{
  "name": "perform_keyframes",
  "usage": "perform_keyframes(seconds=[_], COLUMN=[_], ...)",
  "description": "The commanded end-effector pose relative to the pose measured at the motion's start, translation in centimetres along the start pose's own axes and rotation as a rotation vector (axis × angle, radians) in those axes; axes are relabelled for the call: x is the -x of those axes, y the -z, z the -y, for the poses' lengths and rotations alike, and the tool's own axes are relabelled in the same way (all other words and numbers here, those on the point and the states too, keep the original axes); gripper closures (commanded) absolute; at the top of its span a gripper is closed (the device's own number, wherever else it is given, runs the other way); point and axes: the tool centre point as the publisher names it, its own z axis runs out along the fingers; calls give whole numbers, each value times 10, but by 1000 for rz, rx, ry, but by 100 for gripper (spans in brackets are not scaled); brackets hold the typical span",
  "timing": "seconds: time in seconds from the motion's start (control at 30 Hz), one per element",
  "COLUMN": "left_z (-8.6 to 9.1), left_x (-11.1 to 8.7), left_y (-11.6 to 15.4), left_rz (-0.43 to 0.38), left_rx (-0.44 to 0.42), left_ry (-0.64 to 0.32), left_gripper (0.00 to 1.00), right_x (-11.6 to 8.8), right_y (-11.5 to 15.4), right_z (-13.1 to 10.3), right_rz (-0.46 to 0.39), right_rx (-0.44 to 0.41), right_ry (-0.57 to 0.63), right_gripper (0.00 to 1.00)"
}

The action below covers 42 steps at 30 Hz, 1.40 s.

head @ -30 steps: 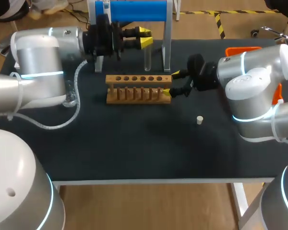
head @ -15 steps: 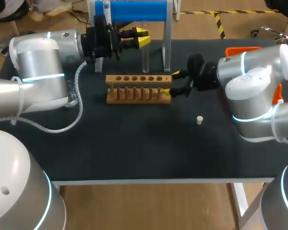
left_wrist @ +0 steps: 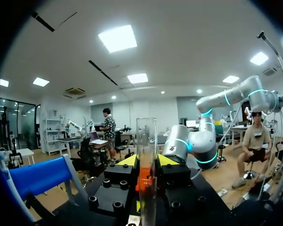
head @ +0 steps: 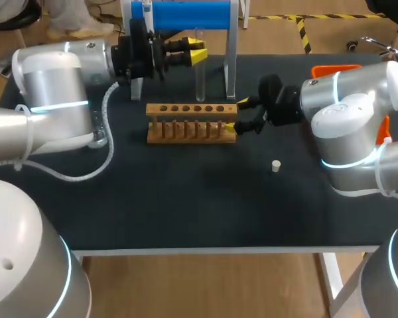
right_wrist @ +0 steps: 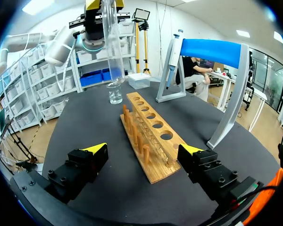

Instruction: Invert the test tube, pick up the pipette, mount the tip to pipette, aspirate from beaker and dispense into the tube, eject the tip, return the pipette, and cap with the stopper.

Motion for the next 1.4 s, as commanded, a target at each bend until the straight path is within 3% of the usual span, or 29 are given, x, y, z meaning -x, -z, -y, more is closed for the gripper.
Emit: perform_keyframes(seconds=[0.03,0.37,0.6,1.4], left_z=[-3,-15,-25,-52], left_x=[18,40,50,53], left_y=[-1,3,5,3], left_rz=[-54,-83,-85,-48], left_rx=[35,94,86,19], left_ry=[39,62,39,-19], left_gripper=[100,100,100,100], right_x=[0,0,0,0], right_y=[0,0,0,0], right_z=[0,0,0,0], right_rz=[0,0,0,0], right_rx=[0,0,0,0], right_ry=[0,0,0,0], right_gripper=[0,0,0,0])
